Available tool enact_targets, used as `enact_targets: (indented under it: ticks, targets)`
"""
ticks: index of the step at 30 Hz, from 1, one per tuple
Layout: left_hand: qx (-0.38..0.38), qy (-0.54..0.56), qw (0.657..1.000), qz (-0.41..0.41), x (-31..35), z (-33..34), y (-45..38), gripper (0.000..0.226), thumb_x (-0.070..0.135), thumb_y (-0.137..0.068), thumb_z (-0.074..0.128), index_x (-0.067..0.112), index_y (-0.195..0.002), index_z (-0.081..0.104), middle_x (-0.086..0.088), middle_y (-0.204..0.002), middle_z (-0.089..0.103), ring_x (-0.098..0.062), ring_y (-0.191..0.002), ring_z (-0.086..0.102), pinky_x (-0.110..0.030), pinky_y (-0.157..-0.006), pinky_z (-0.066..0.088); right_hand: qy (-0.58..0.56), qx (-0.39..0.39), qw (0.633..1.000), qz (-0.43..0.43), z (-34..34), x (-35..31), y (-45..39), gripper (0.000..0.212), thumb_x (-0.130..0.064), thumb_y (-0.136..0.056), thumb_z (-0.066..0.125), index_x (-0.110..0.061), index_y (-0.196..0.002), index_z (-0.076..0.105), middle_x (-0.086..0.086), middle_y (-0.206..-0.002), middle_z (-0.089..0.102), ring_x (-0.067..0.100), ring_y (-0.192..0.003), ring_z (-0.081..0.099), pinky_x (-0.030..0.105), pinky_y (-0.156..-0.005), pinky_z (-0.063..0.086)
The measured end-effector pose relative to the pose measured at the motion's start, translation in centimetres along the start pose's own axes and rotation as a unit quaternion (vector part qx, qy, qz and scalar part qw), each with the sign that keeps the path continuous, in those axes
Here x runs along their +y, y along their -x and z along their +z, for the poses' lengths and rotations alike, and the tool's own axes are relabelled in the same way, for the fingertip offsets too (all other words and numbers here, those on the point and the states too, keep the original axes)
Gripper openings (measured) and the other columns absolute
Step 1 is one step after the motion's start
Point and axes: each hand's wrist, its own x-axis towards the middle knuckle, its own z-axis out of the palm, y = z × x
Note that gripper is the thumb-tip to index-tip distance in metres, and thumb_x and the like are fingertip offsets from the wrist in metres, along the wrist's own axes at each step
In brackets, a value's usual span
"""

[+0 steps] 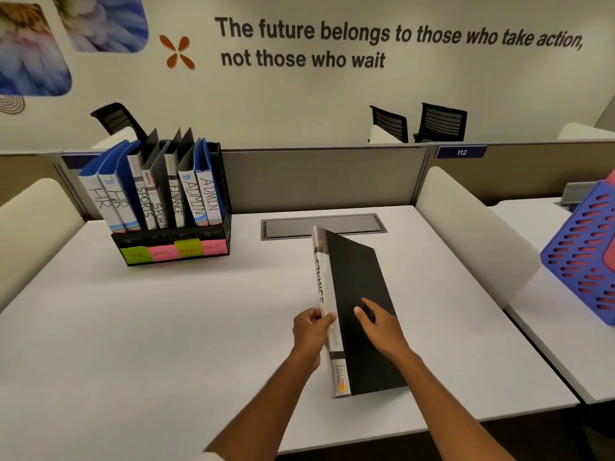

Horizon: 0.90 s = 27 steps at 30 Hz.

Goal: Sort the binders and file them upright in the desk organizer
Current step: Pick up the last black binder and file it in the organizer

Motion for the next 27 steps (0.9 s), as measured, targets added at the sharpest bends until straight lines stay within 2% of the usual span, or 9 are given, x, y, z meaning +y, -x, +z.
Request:
enact_targets:
  ticks: [7,10,12,15,17,20,23,25,27]
  targets:
    - [0.097,-0.004,0.988,0.116,2.1,-2.6,0.6,0.024,0.034,-0.088,0.069,0.021,-0.107,0.063,0.004,-0.109,0.067,-0.020,-0.092,0.066,-0.039,-0.089,0.055,-0.048,-0.022,0.996,-0.076,1.9,-10.1,-0.9,0.072,-0.060,-0.087,0.052,-0.027,-0.149,0.032,0.002,-0.152,0.040,0.029,-0.136,0.043,0.052,-0.108,0.040]
    - [0.137,-0.010,0.972,0.189,3.4,-4.0,1.0,0.016,0.030,-0.088,0.070,0.021,-0.099,0.062,0.004,-0.101,0.068,-0.017,-0.090,0.067,-0.026,-0.084,0.055,-0.090,-0.036,0.990,-0.105,3.1,-14.4,-0.3,0.085,-0.067,-0.078,0.054,-0.025,-0.149,0.032,0.003,-0.148,0.045,0.030,-0.131,0.048,0.052,-0.104,0.045]
    - [0.160,-0.008,0.958,0.239,4.1,-5.0,1.3,0.010,0.027,-0.087,0.071,0.025,-0.089,0.061,0.009,-0.087,0.068,-0.010,-0.080,0.068,-0.014,-0.072,0.053,-0.094,-0.038,0.987,-0.128,3.9,-17.1,0.1,0.087,-0.068,-0.075,0.059,-0.025,-0.147,0.035,0.002,-0.144,0.050,0.029,-0.127,0.053,0.048,-0.102,0.048]
    - [0.184,-0.002,0.940,0.287,4.9,-6.5,1.5,0.014,0.028,-0.086,0.073,0.018,-0.092,0.065,0.008,-0.081,0.069,-0.008,-0.073,0.068,-0.015,-0.063,0.056,-0.099,-0.021,0.982,-0.160,4.8,-20.1,0.4,0.080,-0.058,-0.078,0.069,-0.024,-0.144,0.039,0.002,-0.138,0.055,0.027,-0.120,0.057,0.043,-0.099,0.050]
    - [0.200,-0.020,0.926,0.320,5.2,-7.6,1.3,0.020,0.023,-0.087,0.072,0.013,-0.103,0.066,0.005,-0.090,0.071,-0.009,-0.079,0.068,-0.020,-0.069,0.058,-0.104,-0.012,0.980,-0.171,5.5,-21.6,0.4,0.066,-0.045,-0.084,0.070,-0.021,-0.139,0.044,0.003,-0.129,0.059,0.027,-0.114,0.061,0.041,-0.096,0.053]
    - [0.215,-0.046,0.908,0.356,5.6,-9.1,0.9,0.028,0.019,-0.089,0.070,0.014,-0.116,0.064,0.004,-0.105,0.071,-0.009,-0.093,0.068,-0.018,-0.078,0.057,-0.106,0.000,0.979,-0.174,6.7,-23.2,0.3,0.044,-0.029,-0.090,0.066,-0.016,-0.128,0.051,0.003,-0.117,0.062,0.025,-0.106,0.062,0.034,-0.088,0.053]
    - [0.219,-0.053,0.906,0.359,5.9,-10.4,0.2,0.043,0.025,-0.087,0.070,0.010,-0.126,0.058,-0.001,-0.114,0.070,-0.011,-0.102,0.067,-0.021,-0.087,0.056,-0.124,0.018,0.973,-0.192,7.9,-24.6,0.3,0.033,-0.022,-0.091,0.064,-0.014,-0.122,0.054,0.002,-0.112,0.063,0.016,-0.094,0.060,0.018,-0.074,0.050]
    - [0.216,-0.048,0.906,0.360,6.1,-11.2,-0.3,0.047,0.030,-0.086,0.069,0.011,-0.127,0.056,-0.001,-0.115,0.069,-0.010,-0.103,0.067,-0.020,-0.087,0.056,-0.119,0.020,0.970,-0.210,8.6,-25.3,0.2,0.029,-0.020,-0.091,0.064,-0.015,-0.119,0.056,-0.003,-0.103,0.062,0.014,-0.090,0.062,0.007,-0.066,0.045]
    - [0.214,-0.051,0.906,0.361,6.3,-12.3,-1.1,0.046,0.030,-0.084,0.072,0.015,-0.124,0.055,0.000,-0.113,0.069,-0.009,-0.101,0.067,-0.013,-0.083,0.055,-0.115,0.022,0.968,-0.222,9.4,-26.1,0.0,0.026,-0.019,-0.091,0.064,-0.017,-0.115,0.057,-0.008,-0.097,0.059,0.010,-0.082,0.061,0.004,-0.061,0.042]
